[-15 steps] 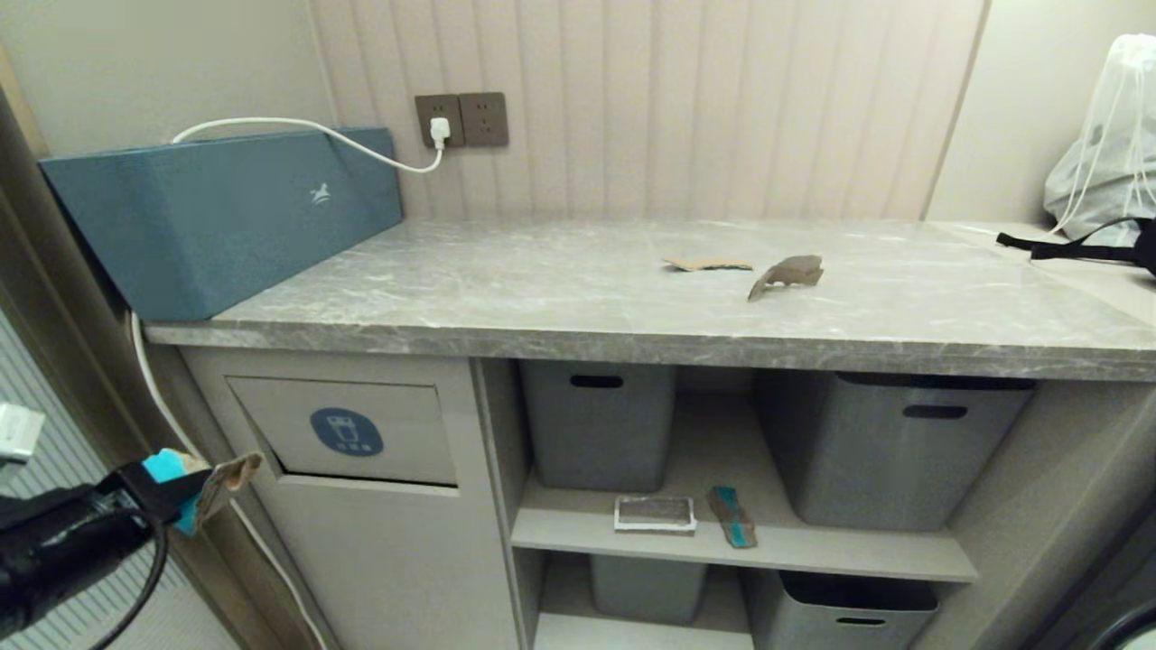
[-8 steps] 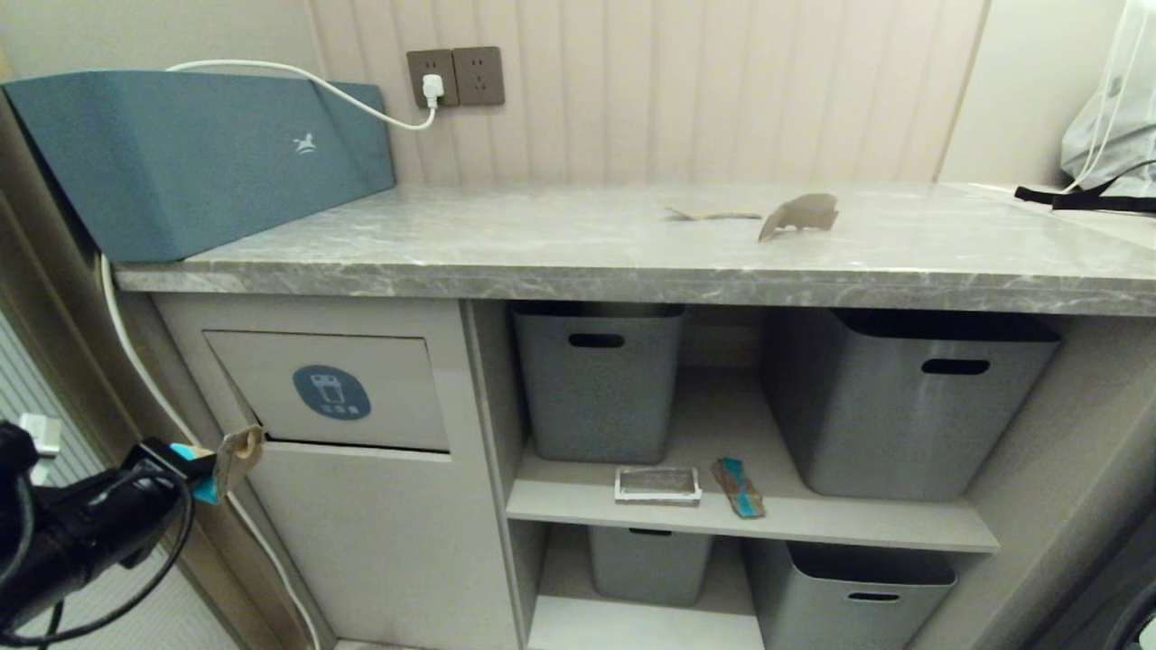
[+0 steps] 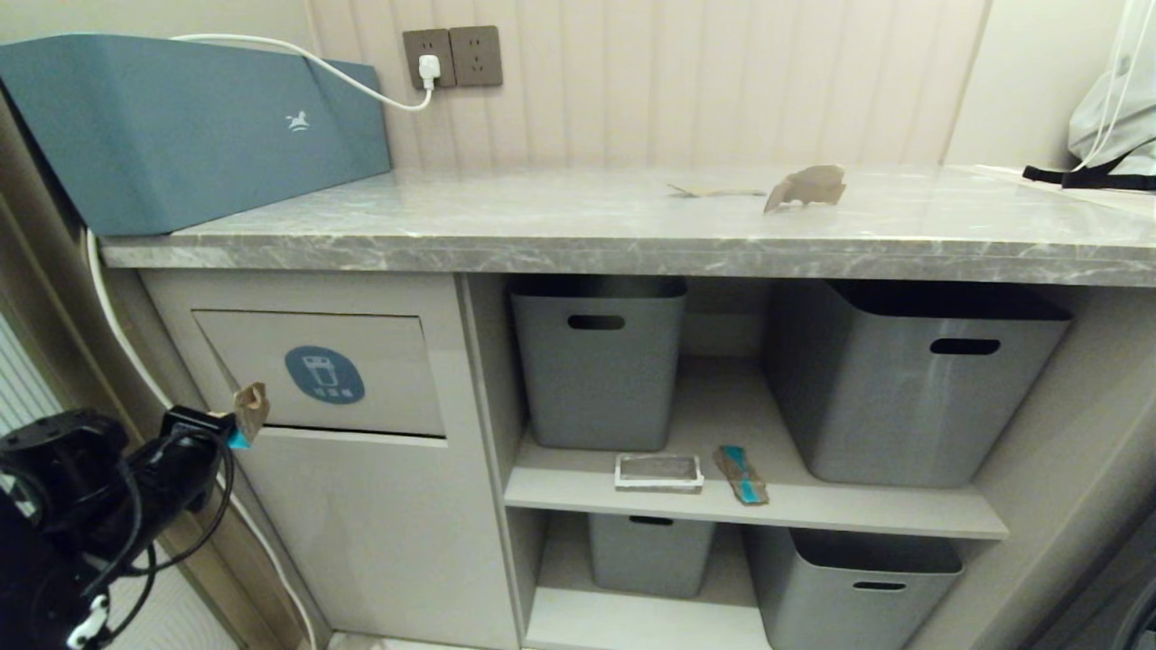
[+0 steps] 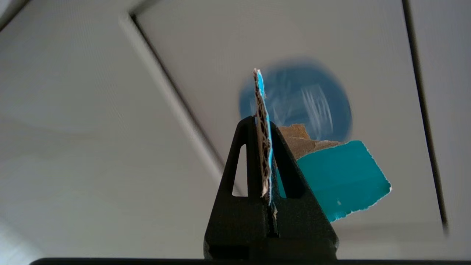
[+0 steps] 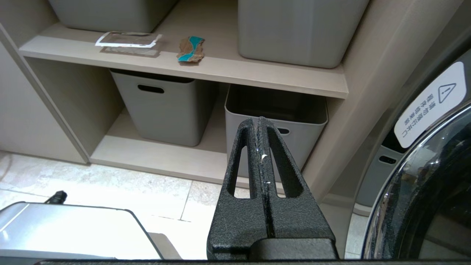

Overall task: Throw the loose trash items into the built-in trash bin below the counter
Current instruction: Put the garbage in the trash can

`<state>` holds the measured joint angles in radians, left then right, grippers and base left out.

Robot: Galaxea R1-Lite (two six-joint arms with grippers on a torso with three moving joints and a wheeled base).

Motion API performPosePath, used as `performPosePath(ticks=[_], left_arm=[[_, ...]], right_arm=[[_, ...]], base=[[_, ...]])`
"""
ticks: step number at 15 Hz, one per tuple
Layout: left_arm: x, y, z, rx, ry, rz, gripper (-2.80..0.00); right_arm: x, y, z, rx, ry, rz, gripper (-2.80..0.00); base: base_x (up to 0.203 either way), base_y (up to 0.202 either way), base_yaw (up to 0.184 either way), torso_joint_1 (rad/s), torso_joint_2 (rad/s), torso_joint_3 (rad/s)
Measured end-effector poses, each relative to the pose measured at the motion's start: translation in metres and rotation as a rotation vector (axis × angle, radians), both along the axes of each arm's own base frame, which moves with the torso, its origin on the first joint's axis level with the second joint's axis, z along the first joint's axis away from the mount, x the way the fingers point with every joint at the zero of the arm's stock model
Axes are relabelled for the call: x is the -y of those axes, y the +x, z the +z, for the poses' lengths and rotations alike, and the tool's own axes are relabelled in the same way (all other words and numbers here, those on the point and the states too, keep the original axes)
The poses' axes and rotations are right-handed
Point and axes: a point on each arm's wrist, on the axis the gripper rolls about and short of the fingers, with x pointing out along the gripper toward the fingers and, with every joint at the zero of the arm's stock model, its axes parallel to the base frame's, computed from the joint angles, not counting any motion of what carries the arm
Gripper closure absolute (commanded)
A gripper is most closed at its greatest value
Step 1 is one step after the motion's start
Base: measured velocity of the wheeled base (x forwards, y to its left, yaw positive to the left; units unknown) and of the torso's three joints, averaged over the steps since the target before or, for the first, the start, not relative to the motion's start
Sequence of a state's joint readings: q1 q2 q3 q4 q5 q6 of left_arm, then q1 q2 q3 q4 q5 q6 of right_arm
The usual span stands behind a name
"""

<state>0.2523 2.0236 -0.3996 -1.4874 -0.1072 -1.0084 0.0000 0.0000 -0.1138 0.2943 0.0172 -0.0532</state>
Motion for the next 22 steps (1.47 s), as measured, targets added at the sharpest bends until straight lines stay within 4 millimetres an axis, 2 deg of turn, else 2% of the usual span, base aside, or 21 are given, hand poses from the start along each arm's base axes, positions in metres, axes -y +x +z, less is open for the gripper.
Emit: performPosePath(ticks=[2,5,10,13,14,17,22], left_arm=[[-0.004,0.023,-0.008,0.049,-0.087,0.036,0.00],[0.007,0.049,-0.023,0.057,-0.115,0.047,0.00],[0.028,0.082,-0.031,0.028,-0.111,-0.009,0.00],[0.047,0.093,-0.032,0.001,-0.060,-0.101,0.00],[0.053,0.096,-0.031,0.008,-0.051,-0.117,-2.80],[0.068,0.104,-0.035,0.011,-0.043,-0.124,-2.80],[0.072,0.115,-0.044,0.012,-0.040,-0.109,-2.80]], right_arm=[[0.000,0.000,0.000,0.000,0.002,0.000,0.00],[0.000,0.000,0.000,0.000,0.002,0.000,0.00],[0.000,0.000,0.000,0.000,0.002,0.000,0.00],[0.000,0.000,0.000,0.000,0.002,0.000,0.00],[0.000,0.000,0.000,0.000,0.002,0.000,0.00],[0.000,0.000,0.000,0.000,0.002,0.000,0.00],[0.000,0.000,0.000,0.000,0.002,0.001,0.00]], base=[[0.000,0.000,0.000,0.000,0.00,0.000],[0.000,0.000,0.000,0.000,0.00,0.000],[0.000,0.000,0.000,0.000,0.00,0.000],[0.000,0.000,0.000,0.000,0.00,0.000],[0.000,0.000,0.000,0.000,0.00,0.000],[0.000,0.000,0.000,0.000,0.00,0.000],[0.000,0.000,0.000,0.000,0.00,0.000]])
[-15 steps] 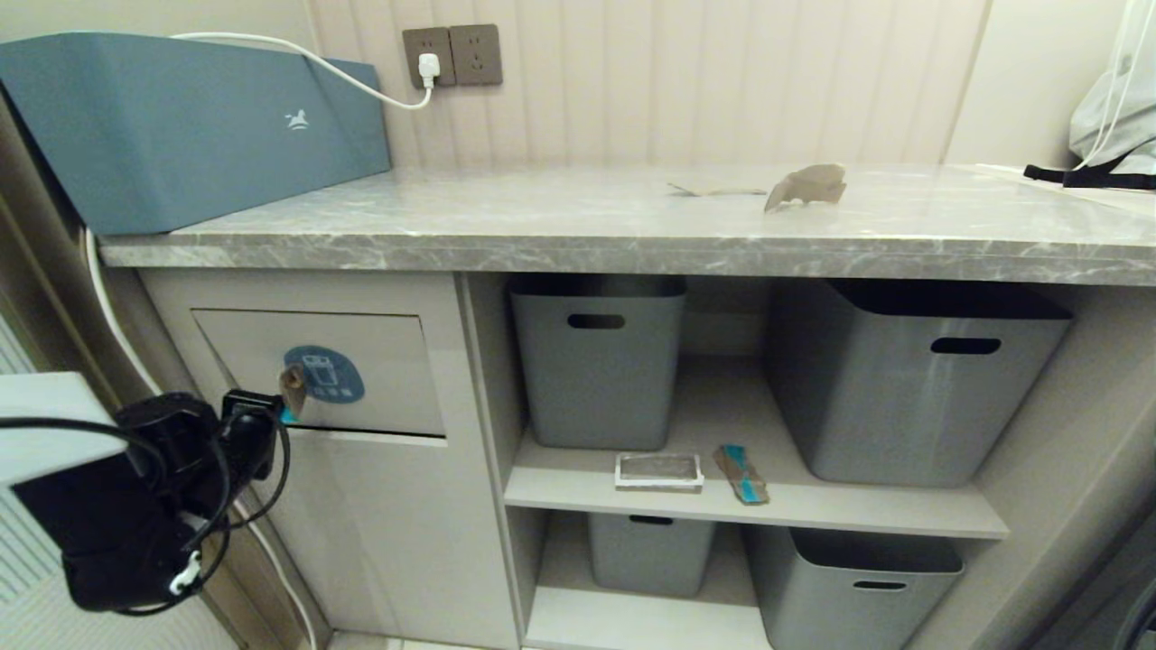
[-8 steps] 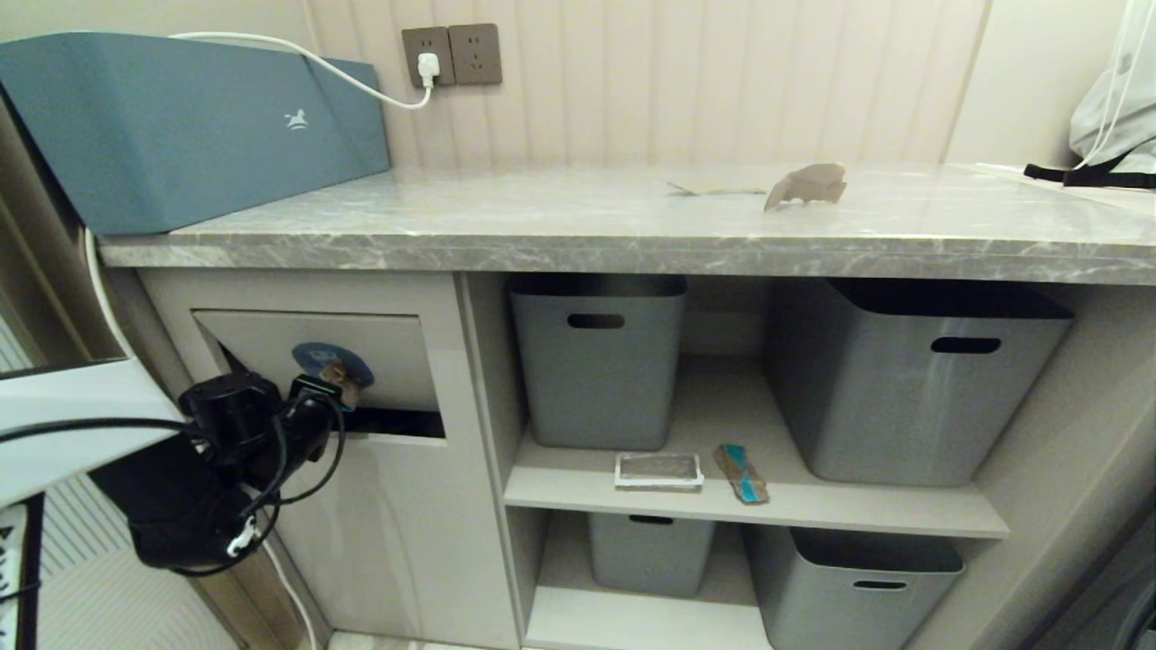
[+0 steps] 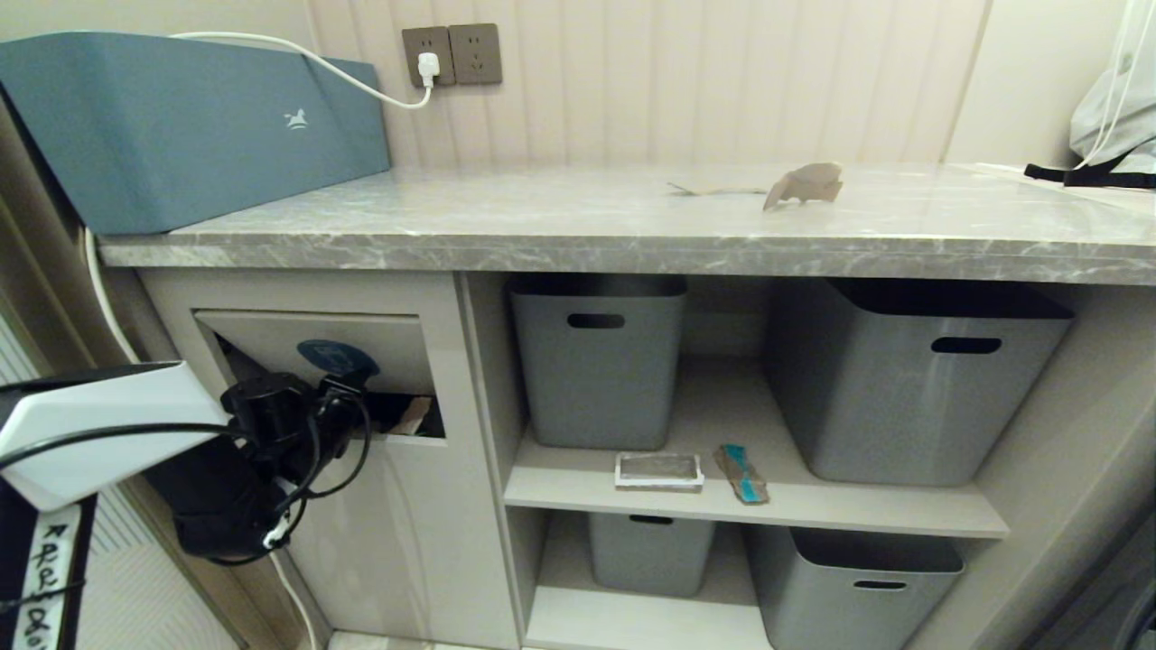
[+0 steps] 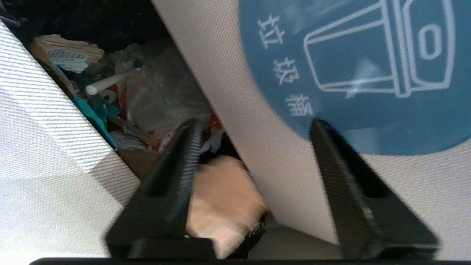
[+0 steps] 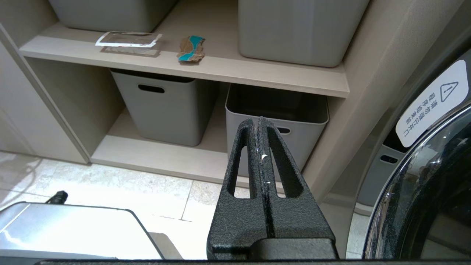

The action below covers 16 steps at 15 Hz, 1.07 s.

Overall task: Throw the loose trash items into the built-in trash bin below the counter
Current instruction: Put the garbage in the trash can

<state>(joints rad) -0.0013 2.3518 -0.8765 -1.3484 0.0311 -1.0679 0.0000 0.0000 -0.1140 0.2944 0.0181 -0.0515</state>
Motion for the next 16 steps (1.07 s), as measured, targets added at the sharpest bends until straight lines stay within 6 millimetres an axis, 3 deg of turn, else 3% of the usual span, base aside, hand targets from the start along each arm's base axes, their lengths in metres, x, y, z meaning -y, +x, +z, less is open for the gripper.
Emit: performPosePath(ticks=[6,9,13,16], left_arm=[[-0.001,0.020,0.003,-0.004,0.014,0.107,-2.80],[-0.002,0.021,0.002,-0.008,0.025,0.193,-2.80],[-0.003,0.005,-0.002,-0.038,0.030,0.240,-2.80],[-0.003,-0.023,-0.001,-0.047,0.031,0.237,-2.80]], right_arm=[[0.000,0.000,0.000,0.000,0.000,0.000,0.00],[0.000,0.000,0.000,0.000,0.000,0.000,0.00],[0.000,0.000,0.000,0.000,0.000,0.000,0.00],[0.000,0.000,0.000,0.000,0.000,0.000,0.00]], base=[[0.000,0.000,0.000,0.000,0.00,0.000],[0.000,0.000,0.000,0.000,0.00,0.000],[0.000,0.000,0.000,0.000,0.00,0.000],[0.000,0.000,0.000,0.000,0.00,0.000]])
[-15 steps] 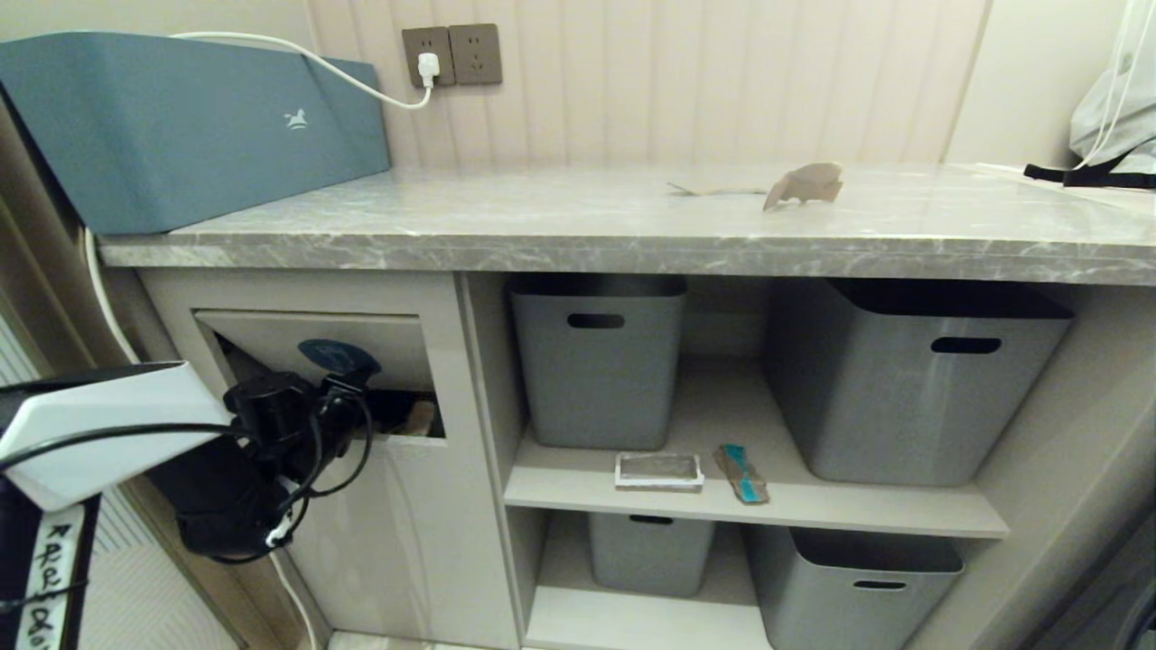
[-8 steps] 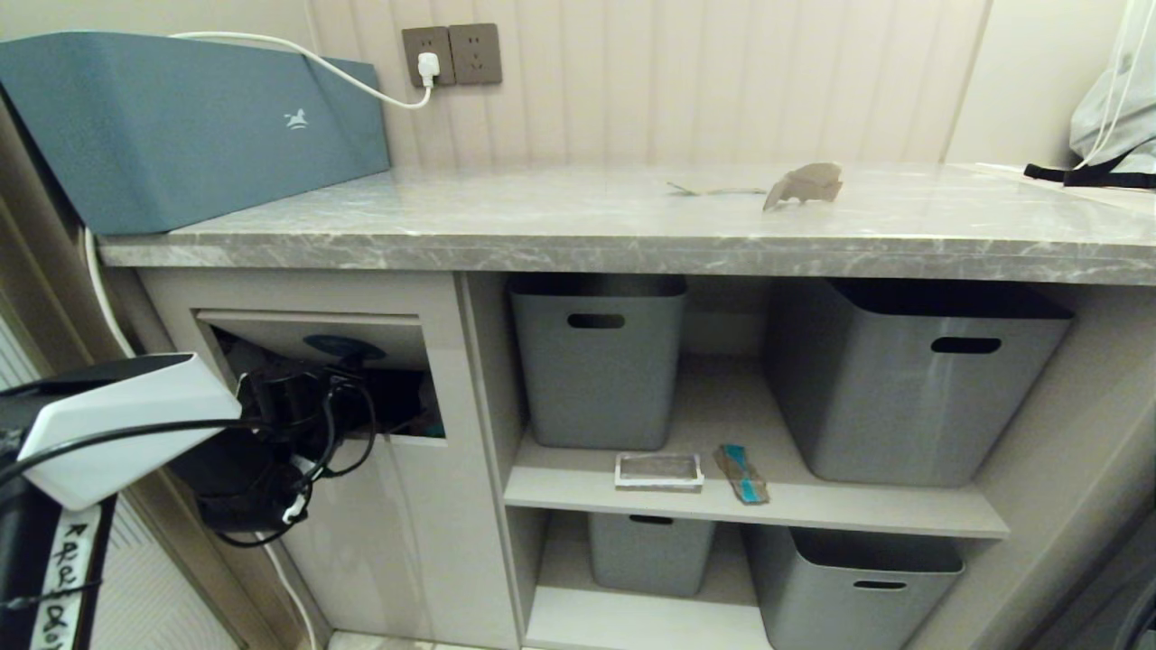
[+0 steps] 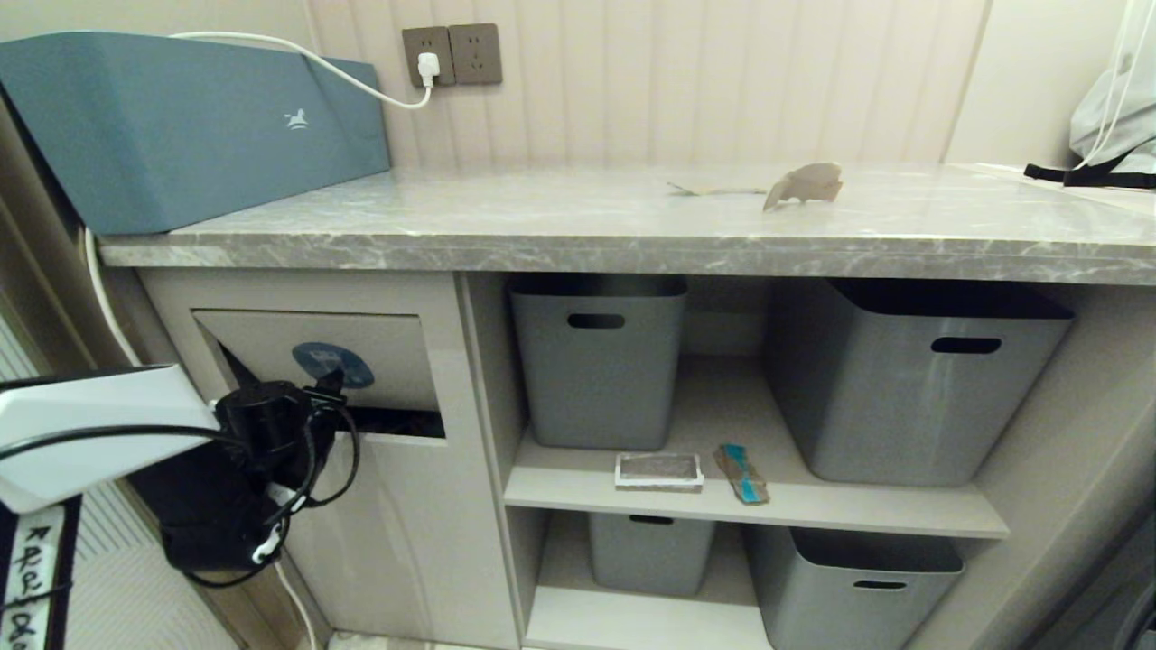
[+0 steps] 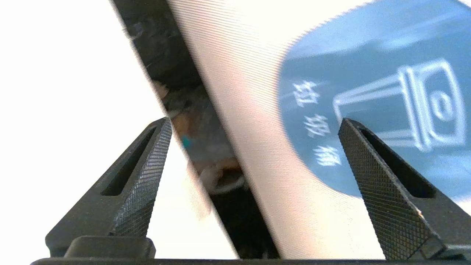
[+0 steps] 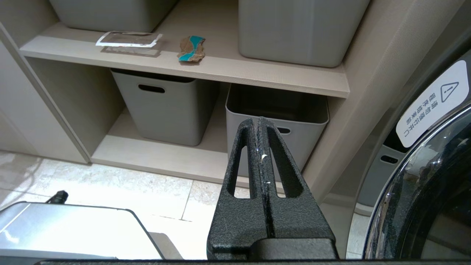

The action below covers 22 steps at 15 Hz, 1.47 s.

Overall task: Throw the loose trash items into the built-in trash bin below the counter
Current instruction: Put the garbage in the trash can, then pick up the garbage

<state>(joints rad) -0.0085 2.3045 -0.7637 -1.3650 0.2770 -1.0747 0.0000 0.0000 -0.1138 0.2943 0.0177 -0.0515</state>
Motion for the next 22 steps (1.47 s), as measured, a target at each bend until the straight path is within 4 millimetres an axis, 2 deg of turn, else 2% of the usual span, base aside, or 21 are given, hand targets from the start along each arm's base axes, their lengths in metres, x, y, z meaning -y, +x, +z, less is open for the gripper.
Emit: performPosePath(ticks=[4,5,8,12,16,19,22], left_arm=[[0.000,-0.055,0.008,-0.027,0.001,-0.001,-2.80],[0.000,-0.069,0.009,-0.050,0.001,-0.001,0.00],[-0.001,-0.107,0.020,-0.087,0.005,-0.001,0.00],[0.005,-0.143,0.052,-0.030,0.064,-0.101,0.00],[0.048,-0.196,0.081,0.054,0.216,-0.420,0.00],[0.077,-0.230,0.088,0.074,0.400,-0.711,0.00],[0.091,-0.237,0.083,0.080,0.576,-0.906,0.00]], right_arm=[[0.000,0.000,0.000,0.000,0.000,0.000,0.00],[0.000,0.000,0.000,0.000,0.000,0.000,0.00],[0.000,0.000,0.000,0.000,0.000,0.000,0.00],[0.000,0.000,0.000,0.000,0.000,0.000,0.00],[0.000,0.000,0.000,0.000,0.000,0.000,0.00],[0.000,0.000,0.000,0.000,0.000,0.000,0.00],[0.000,0.000,0.000,0.000,0.000,0.000,0.00]], base=[[0.000,0.000,0.000,0.000,0.00,0.000],[0.000,0.000,0.000,0.000,0.00,0.000],[0.000,0.000,0.000,0.000,0.00,0.000],[0.000,0.000,0.000,0.000,0.00,0.000],[0.000,0.000,0.000,0.000,0.00,0.000],[0.000,0.000,0.000,0.000,0.00,0.000],[0.000,0.000,0.000,0.000,0.00,0.000]])
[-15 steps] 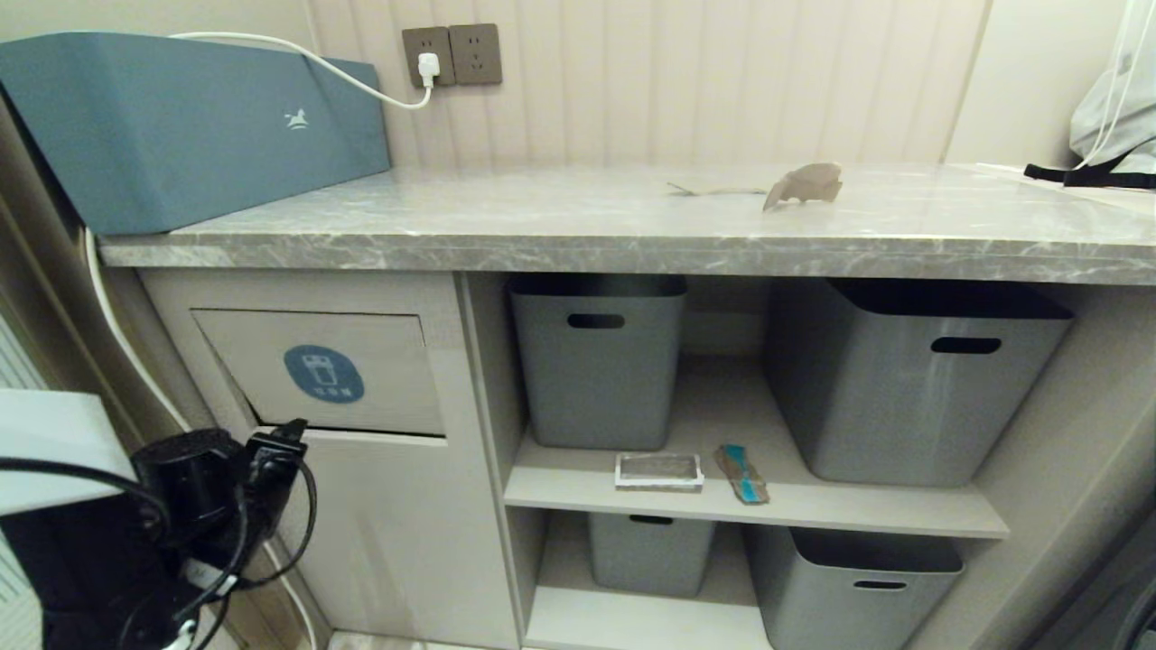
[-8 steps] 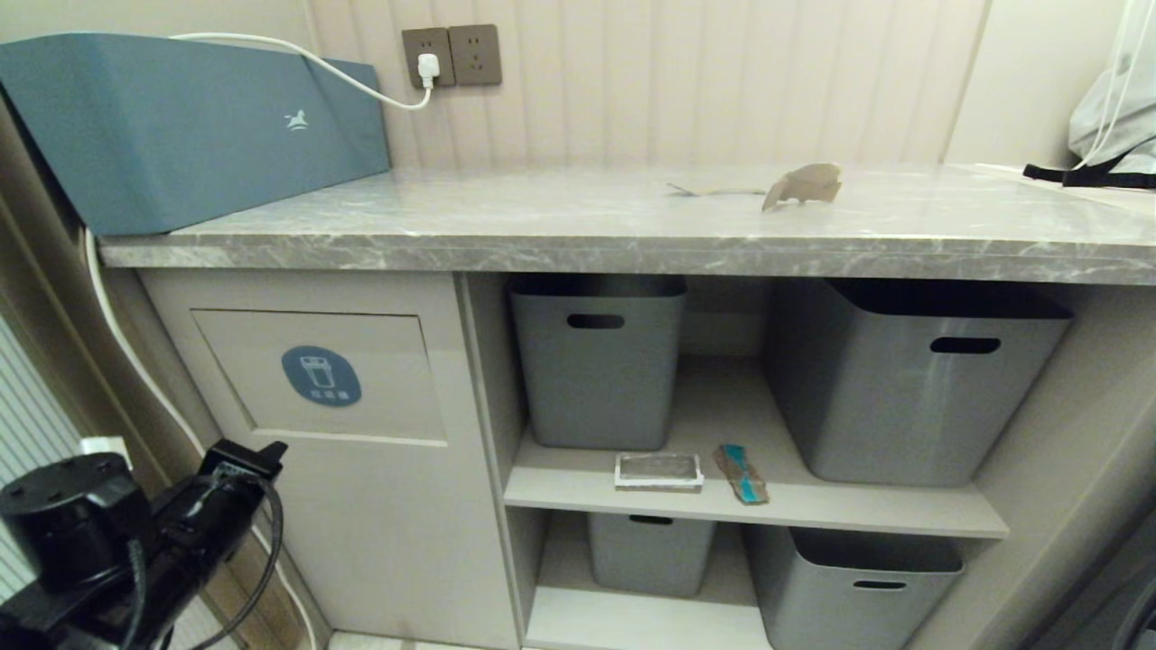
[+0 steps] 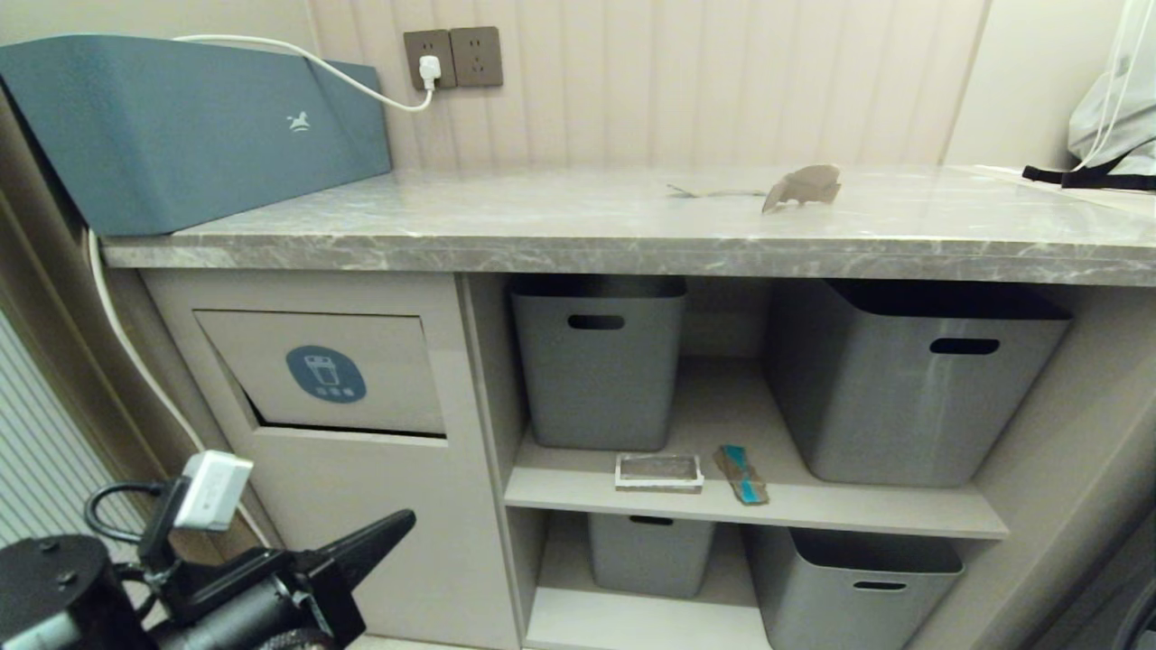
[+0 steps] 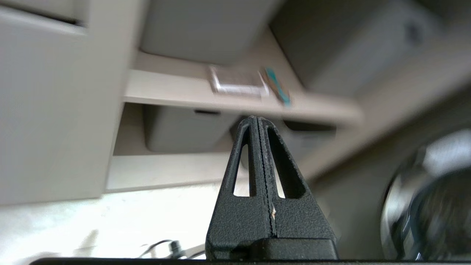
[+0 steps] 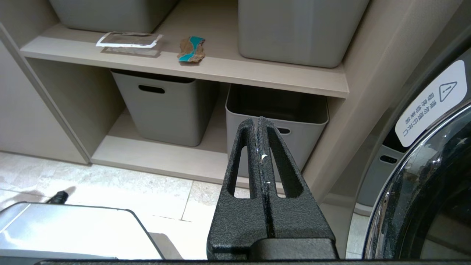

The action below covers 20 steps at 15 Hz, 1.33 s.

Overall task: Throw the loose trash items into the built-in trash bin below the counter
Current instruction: Pick up the garbage

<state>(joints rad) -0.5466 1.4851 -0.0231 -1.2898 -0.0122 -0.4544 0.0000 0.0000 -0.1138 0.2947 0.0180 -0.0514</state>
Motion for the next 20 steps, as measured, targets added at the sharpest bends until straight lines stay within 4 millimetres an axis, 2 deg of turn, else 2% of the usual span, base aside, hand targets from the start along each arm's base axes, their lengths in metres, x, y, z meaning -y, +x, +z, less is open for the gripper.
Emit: performPosePath(ticks=[3,7,9,11,15,20], left_arm=[[0.023,0.014,-0.003,0.030,0.081,-0.145,0.00],[0.069,0.037,-0.014,0.017,0.124,-0.204,0.00],[0.088,0.039,-0.024,0.020,0.178,-0.249,0.00],[0.097,0.042,-0.033,0.057,0.253,-0.358,0.00],[0.106,0.086,-0.037,0.135,0.280,-0.411,0.00],[0.132,0.155,-0.036,0.181,0.396,-0.461,0.00]], right_arm=[[0.000,0.000,0.000,0.000,0.000,0.000,0.00],[0.000,0.000,0.000,0.000,0.000,0.000,0.00],[0.000,0.000,0.000,0.000,0.001,0.000,0.00],[0.000,0.000,0.000,0.000,0.000,0.000,0.00],[0.000,0.000,0.000,0.000,0.001,0.000,0.00],[0.000,0.000,0.000,0.000,0.001,0.000,0.00]], base=[[0.000,0.000,0.000,0.000,0.00,0.000],[0.000,0.000,0.000,0.000,0.00,0.000],[0.000,0.000,0.000,0.000,0.00,0.000],[0.000,0.000,0.000,0.000,0.00,0.000],[0.000,0.000,0.000,0.000,0.00,0.000],[0.000,0.000,0.000,0.000,0.00,0.000]])
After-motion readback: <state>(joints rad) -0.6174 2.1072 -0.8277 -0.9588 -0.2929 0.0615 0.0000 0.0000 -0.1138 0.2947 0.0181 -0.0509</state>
